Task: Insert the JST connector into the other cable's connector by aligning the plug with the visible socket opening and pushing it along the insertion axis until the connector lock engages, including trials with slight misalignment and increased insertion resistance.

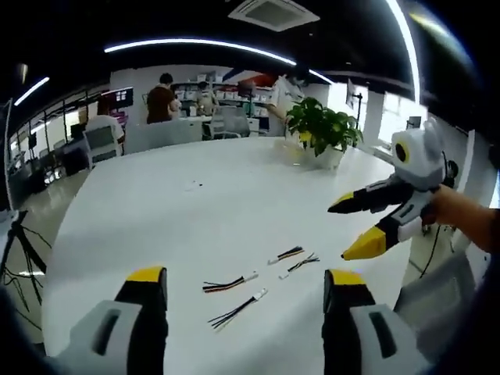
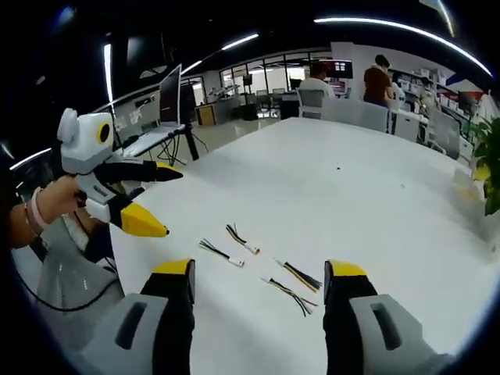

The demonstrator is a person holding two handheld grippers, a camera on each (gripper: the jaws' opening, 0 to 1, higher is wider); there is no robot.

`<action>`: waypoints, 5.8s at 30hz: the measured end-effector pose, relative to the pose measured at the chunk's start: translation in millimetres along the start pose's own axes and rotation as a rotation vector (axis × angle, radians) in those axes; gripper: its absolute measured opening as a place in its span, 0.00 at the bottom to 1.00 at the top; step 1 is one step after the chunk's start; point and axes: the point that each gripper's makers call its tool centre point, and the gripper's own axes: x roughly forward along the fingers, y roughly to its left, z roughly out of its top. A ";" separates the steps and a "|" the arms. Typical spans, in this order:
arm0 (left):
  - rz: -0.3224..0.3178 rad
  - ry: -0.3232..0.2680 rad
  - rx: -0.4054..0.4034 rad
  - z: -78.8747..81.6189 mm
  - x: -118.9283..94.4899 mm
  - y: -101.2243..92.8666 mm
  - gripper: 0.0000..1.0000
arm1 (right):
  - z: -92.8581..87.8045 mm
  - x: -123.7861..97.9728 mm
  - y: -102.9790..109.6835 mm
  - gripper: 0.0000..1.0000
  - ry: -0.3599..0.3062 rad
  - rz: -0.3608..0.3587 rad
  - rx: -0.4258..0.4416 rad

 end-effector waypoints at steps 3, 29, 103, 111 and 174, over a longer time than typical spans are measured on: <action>-0.016 -0.014 -0.022 4.9 -0.8 3.4 0.79 | 16.3 -1.9 -2.3 0.61 -0.038 0.005 -0.011; -0.053 0.034 0.059 -3.1 22.8 -5.9 0.76 | 12.5 16.3 -12.8 0.56 0.011 0.046 0.008; -0.041 0.136 0.244 -24.5 75.7 17.8 0.74 | -38.5 59.8 -17.1 0.52 0.227 0.135 -0.218; -0.042 0.141 0.243 -26.7 77.1 17.2 0.74 | -38.8 60.8 -18.4 0.50 0.220 0.135 -0.222; -0.202 0.183 0.315 -67.5 101.6 12.5 0.26 | -48.5 76.0 -36.6 0.25 0.065 0.194 -0.226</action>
